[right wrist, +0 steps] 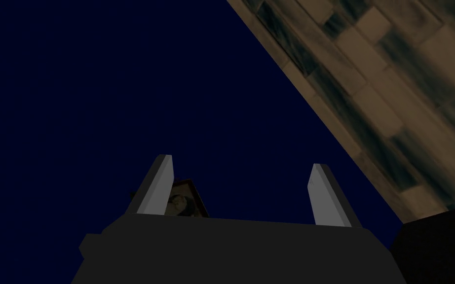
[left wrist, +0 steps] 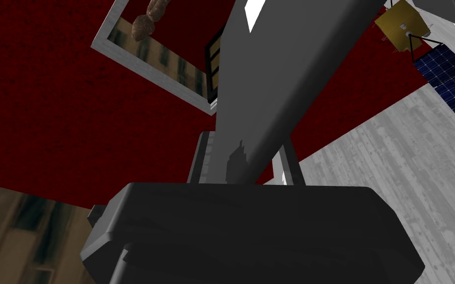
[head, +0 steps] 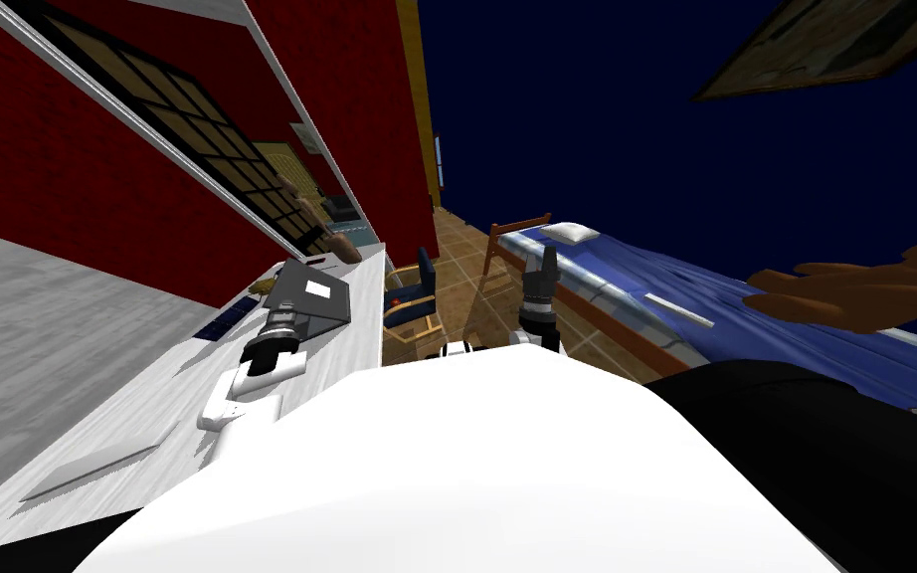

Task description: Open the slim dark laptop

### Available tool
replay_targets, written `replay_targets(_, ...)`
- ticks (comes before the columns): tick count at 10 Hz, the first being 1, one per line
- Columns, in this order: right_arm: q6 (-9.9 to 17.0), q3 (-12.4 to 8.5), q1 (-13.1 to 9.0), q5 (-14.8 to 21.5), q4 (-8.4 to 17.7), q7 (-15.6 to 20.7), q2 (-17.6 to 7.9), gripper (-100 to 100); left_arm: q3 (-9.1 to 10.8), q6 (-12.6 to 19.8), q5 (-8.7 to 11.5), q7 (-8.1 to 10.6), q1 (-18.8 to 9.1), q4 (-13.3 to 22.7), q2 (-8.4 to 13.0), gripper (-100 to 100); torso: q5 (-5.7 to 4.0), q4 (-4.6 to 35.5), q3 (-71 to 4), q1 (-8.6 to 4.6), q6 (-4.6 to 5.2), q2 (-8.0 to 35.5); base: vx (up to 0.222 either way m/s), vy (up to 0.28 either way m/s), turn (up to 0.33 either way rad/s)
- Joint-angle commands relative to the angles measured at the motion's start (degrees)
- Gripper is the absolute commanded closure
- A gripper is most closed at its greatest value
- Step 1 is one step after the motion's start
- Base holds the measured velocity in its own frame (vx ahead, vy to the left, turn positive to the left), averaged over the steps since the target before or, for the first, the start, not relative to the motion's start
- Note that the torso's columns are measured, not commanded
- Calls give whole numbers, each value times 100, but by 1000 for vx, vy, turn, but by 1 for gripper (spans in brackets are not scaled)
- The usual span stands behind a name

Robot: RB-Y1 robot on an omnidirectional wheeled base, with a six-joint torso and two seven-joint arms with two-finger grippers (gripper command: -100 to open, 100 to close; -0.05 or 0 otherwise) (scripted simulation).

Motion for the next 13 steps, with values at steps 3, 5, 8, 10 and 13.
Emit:
replay_targets(3,1,-1,-3,0,1,0,-2,0,-68,281,405,427,-219,36,13,100,4,15,14,34,2,21,-45,80,-47)
replay_targets(5,1,-1,-2,0,1,0,-2,0,-98,428,601,629,-341,55,15,100,-7,12,5,2,1,6,-51,98,-25)
replay_targets(8,1,-1,-2,0,0,0,-1,0,-143,648,896,933,-524,82,17,100,-17,8,-4,-22,8,-6,-39,71,-37)
replay_targets(10,1,-1,-2,0,0,0,-1,0,-151,684,923,948,-515,74,-9,100,-14,12,4,-11,4,5,-28,34,-36)
replay_targets(13,1,0,-2,0,0,0,-1,0,-164,694,1179,1213,-664,208,-186,100,-5,5,-2,-9,20,-4,-18,9,-60)
